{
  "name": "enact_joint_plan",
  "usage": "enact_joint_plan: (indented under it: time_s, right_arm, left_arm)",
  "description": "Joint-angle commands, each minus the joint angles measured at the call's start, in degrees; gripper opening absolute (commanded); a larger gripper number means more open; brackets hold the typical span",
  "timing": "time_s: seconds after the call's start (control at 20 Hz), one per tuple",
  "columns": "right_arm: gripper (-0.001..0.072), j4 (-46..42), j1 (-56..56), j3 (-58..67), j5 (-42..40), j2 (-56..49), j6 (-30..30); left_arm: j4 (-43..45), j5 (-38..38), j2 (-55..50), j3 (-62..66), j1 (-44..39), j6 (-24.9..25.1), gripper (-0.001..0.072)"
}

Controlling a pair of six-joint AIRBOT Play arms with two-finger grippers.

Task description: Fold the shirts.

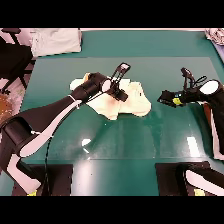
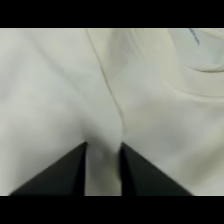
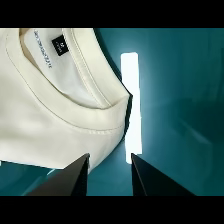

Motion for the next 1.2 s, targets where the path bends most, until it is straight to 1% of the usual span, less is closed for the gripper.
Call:
enact_joint_plan:
  time_s: [0.0,0.1,0.25,0.45,0.55,0.75,0.85,0.9,1.0,1.05,1.1,1.15]
  right_arm:
    - [0.0321,0.02,-0.04,-0.07,0.55,-0.04,-0.02]
    - [0.0321,-0.07,-0.04,-1.22,0.44,0.0,-0.04]
    - [0.0321,0.0,-0.04,-6.05,-1.07,-0.04,-0.04]
    - [0.0321,0.13,-0.04,-12.33,-5.14,-0.04,-0.04]
    - [0.0321,0.68,-0.04,-13.09,-6.84,-0.04,-0.04]
    - [0.0321,5.16,-0.02,-13.07,-8.33,-0.02,-1.11]
    - [0.0321,6.73,-0.02,-13.07,-8.2,0.02,-1.31]
    - [0.0321,7.52,-0.04,-13.07,-8.02,0.0,-1.55]
    - [0.0321,7.54,-0.04,-13.07,-7.48,0.02,-1.55]
    - [0.0321,7.52,-0.04,-13.07,-6.8,0.02,-1.57]
    - [0.0321,7.52,-0.04,-13.07,-6.16,0.02,-1.57]
    - [0.0321,7.52,-0.04,-13.07,-5.53,0.02,-1.57]
  left_arm:
    - [1.42,2.86,-0.52,0.07,-0.11,-0.92,0.0031]
    - [1.44,2.84,-0.5,0.39,-0.11,-3.1,0.0024]
    - [2.29,-5.6,0.85,4.39,-0.11,-5.49,0.0023]
    - [3.78,-12.31,9.42,6.21,-0.11,-11.13,0.0023]
    - [5.88,-18.6,14.1,6.19,-0.11,-14.19,0.0023]
    - [14.51,-36.3,20.92,5.88,-0.11,-17.66,0.0023]
    - [17.51,-41.18,24.7,1.88,-0.11,-20.52,0.0023]
    - [17.92,-42.14,27.28,-1.95,-0.11,-22.86,0.0023]
    - [18.25,-40.61,33.51,-12.13,-0.48,-29.33,0.0023]
    - [20.17,-39.32,37.38,-18.88,-1.51,-34.4,0.0024]
    - [22.58,-38.73,41.4,-26.03,-2.99,-40.79,0.0024]
    - [24.33,-38.93,45.2,-33.03,-4.63,-48.35,0.0024]
